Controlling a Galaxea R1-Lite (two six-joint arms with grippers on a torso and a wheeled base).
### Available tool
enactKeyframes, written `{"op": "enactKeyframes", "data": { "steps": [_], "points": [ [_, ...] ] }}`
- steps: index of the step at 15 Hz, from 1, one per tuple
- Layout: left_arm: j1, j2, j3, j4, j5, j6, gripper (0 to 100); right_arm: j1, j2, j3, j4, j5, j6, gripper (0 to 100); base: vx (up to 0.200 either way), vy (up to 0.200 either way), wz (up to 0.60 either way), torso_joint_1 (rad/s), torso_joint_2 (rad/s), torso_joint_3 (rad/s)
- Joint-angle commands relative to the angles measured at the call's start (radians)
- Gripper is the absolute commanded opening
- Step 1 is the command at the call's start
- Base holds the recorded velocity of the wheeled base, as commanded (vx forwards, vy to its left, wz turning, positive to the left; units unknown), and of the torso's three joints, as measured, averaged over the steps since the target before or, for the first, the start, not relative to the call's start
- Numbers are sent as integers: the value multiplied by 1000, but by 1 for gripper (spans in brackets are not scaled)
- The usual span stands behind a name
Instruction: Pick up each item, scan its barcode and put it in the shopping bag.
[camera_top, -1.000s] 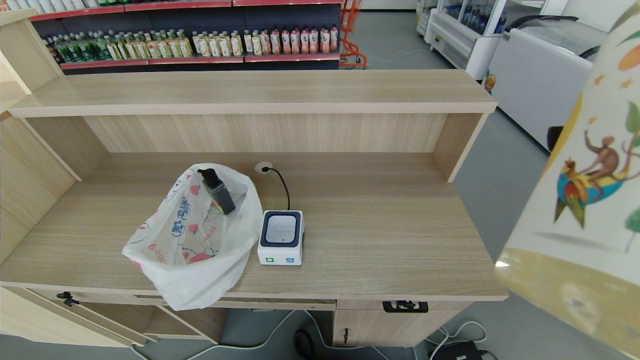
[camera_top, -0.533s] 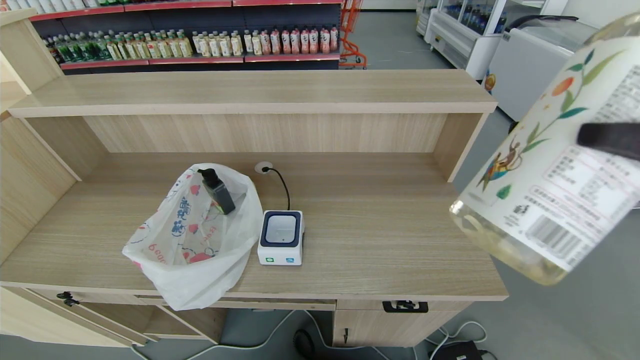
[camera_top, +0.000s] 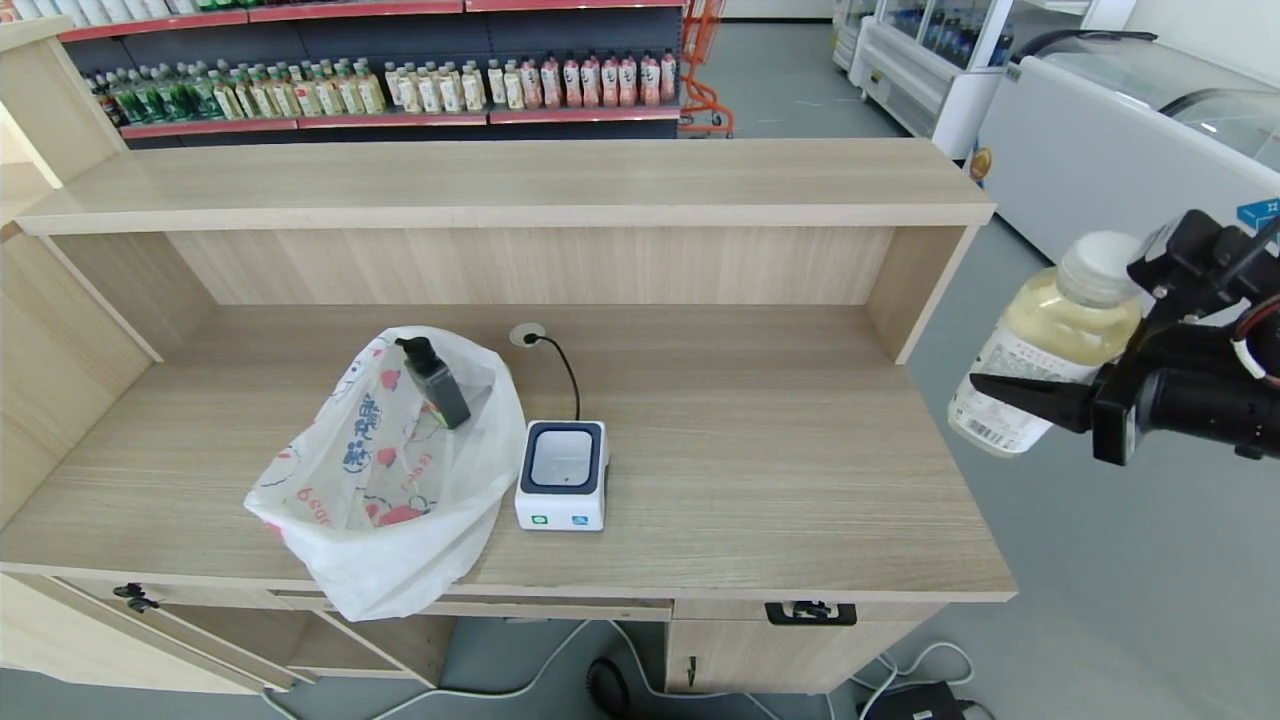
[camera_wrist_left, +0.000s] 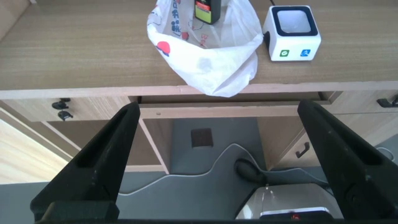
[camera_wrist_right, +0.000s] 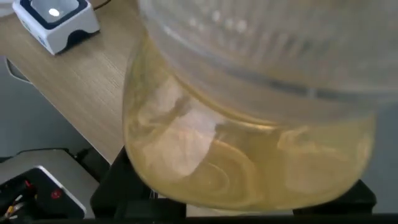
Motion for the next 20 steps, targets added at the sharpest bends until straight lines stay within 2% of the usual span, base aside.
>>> {"op": "enactKeyframes", "data": {
  "steps": [1,4,9,15,20],
  "points": [
    [0,0,0,0,0,0,100,-20,9,44,-23,0,-47,0,0,0,0,0,0,0],
    [0,0,0,0,0,0,100,-37,18,67,-51,3,-296,0,0,0,0,0,0,0],
    [0,0,0,0,0,0,100,-83,24,88,-137,43,-462,0,0,0,0,0,0,0],
    [0,0,0,0,0,0,100,-74,23,182,-320,35,-508,0,0,0,0,0,0,0],
    [0,0,0,0,2,0,100,-71,21,186,-324,32,-537,0,0,0,0,0,0,0]
  ]
}}
